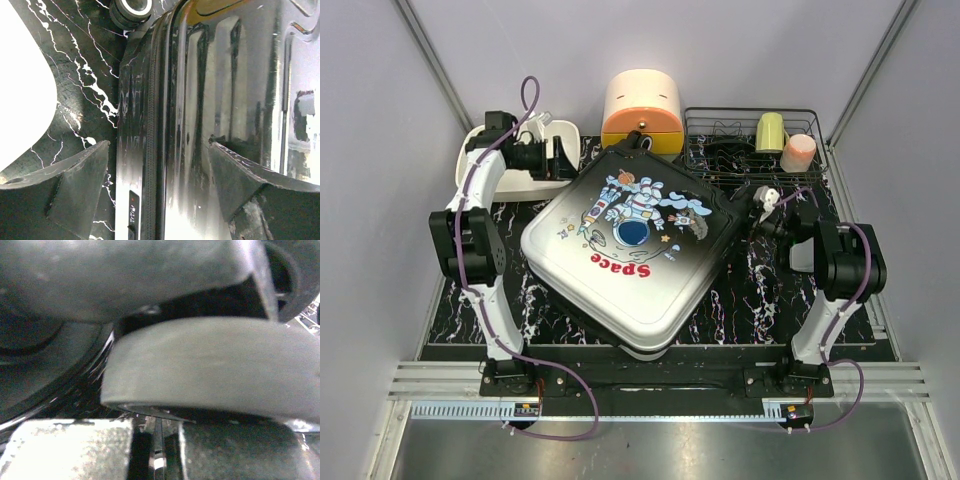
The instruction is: Open, take out, and arrange the luggage
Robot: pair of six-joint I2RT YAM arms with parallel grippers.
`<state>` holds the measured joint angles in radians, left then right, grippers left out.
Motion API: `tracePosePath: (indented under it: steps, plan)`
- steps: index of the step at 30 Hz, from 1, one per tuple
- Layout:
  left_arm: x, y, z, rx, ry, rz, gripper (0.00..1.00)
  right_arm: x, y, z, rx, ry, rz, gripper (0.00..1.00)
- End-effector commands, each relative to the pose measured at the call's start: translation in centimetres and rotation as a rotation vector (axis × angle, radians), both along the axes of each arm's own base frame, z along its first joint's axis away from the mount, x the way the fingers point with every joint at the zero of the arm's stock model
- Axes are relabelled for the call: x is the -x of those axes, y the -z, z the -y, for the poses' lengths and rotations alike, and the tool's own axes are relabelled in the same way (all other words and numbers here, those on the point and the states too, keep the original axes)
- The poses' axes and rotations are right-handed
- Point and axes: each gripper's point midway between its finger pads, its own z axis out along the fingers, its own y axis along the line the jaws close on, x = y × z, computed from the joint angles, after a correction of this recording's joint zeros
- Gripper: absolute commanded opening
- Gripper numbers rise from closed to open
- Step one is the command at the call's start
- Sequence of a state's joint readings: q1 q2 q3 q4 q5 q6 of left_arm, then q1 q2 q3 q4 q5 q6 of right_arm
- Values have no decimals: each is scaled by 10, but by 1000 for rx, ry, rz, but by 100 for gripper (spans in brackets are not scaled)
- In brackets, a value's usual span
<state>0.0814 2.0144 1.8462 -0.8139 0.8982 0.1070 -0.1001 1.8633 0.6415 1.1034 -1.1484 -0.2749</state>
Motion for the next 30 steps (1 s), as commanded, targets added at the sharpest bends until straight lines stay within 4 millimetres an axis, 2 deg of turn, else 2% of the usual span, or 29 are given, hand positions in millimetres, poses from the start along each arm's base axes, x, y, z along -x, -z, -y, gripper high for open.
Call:
tracePosePath:
  steps: [1, 4, 6, 7, 8, 9, 10, 11, 12, 13, 14, 15, 16, 17, 18, 19, 20, 21, 23, 24, 25, 26, 27, 28, 29, 30]
  plan:
    - [-1, -10, 20, 51, 72, 26, 85, -37, -65, 2, -53, 62, 296, 12]
    - [-8, -15, 14, 62, 43, 22, 88, -39, -70, 6, -58, 86, 294, 37]
    - [-12, -24, 1, 89, -11, 25, 90, -30, -72, 13, -28, 95, 310, 50]
    - [-20, -34, -5, 98, -26, 80, 91, -27, -73, 24, -17, 116, 300, 52]
    - [-19, -49, -11, 129, -70, 79, 92, -22, -82, 29, -3, 128, 311, 55]
    - [-20, -54, -23, 135, -106, 89, 93, -20, -68, 35, 35, 137, 248, 60]
    - [-21, -63, -30, 133, -124, 118, 93, -20, -66, 43, 59, 168, 226, 63]
    - [-17, -77, -33, 129, -131, 147, 94, -18, -82, 53, 93, 208, 254, 65]
    - [-15, -82, -43, 125, -153, 156, 94, -15, -63, 62, 147, 240, 165, 67]
    - [-9, -93, -46, 121, -161, 179, 94, -12, -62, 68, 172, 259, 135, 73]
    - [-6, -97, -50, 119, -170, 188, 94, -11, -81, 78, 199, 296, 153, 76]
    - [-3, -98, -56, 115, -185, 191, 94, -1, -63, 86, 231, 320, 41, 79]
    - [-4, -102, -59, 95, -203, 205, 94, 4, -62, 91, 252, 329, 5, 88]
    - [-4, -106, -60, 81, -199, 226, 94, 6, -74, 97, 276, 340, 6, 94]
    - [-6, -113, -58, 79, -195, 246, 94, 17, -60, 106, 297, 378, -103, 95]
    - [-10, -113, -54, 92, -180, 249, 94, 23, -59, 111, 300, 398, -148, 95]
    - [-13, -116, -48, 108, -171, 243, 94, 24, -74, 116, 301, 419, -143, 96]
    - [-16, -125, -33, 115, -136, 264, 94, 37, -69, 119, 298, 420, -230, 96]
    - [-25, -119, -15, 124, -95, 254, 94, 39, -91, 123, 289, 442, -248, 96]
    - [-28, -122, 4, 127, -59, 262, 94, 47, -91, 123, 271, 440, -307, 96]
    - [-35, -109, 13, 129, -49, 237, 94, 44, -107, 124, 267, 446, -297, 96]
    - [-37, -112, 31, 134, -14, 245, 94, 50, -108, 121, 254, 437, -345, 96]
    - [-40, -107, 39, 135, -1, 236, 94, 50, -114, 122, 239, 441, -363, 96]
    - [-44, -94, 47, 139, 13, 210, 94, 44, -130, 124, 230, 443, -351, 97]
    - [-42, -90, 66, 143, 49, 204, 94, 45, -137, 121, 197, 443, -383, 97]
    - [-40, -85, 75, 147, 69, 192, 94, 42, -145, 120, 180, 441, -389, 97]
